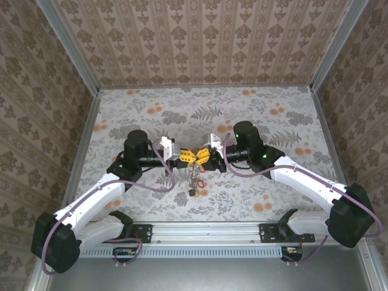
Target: Put the keys on the keyring
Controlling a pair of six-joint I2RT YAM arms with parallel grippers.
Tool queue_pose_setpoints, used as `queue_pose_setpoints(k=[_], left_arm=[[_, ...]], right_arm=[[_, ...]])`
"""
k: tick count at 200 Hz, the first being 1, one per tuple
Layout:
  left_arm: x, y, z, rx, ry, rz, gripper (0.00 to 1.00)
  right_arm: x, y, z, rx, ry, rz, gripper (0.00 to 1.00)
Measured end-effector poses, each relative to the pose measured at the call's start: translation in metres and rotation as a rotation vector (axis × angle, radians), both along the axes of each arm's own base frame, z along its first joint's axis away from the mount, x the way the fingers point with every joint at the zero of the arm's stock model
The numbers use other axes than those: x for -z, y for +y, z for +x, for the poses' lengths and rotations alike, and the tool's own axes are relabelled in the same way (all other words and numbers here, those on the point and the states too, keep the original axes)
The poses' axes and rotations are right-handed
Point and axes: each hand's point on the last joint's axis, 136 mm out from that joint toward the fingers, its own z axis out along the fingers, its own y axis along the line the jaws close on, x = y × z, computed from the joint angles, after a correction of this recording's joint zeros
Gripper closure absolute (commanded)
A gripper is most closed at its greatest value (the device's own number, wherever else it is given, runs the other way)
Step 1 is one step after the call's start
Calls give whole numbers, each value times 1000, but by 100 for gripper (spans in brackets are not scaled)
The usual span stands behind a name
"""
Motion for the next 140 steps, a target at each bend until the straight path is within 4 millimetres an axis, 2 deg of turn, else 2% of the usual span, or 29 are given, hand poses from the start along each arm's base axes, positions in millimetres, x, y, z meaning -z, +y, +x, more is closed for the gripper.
queue_pose_setpoints(k=[46, 93, 140], left_arm=[[-1, 0, -2, 11, 18, -5, 100], [0, 0, -2, 10, 37, -1, 100], [8, 2, -1, -8, 70, 67, 97]], right_arm=[[2, -1, -1, -5, -7, -10, 85], [3, -1, 0, -4, -7, -12, 100], [9, -2, -2, 1, -22, -82, 100]])
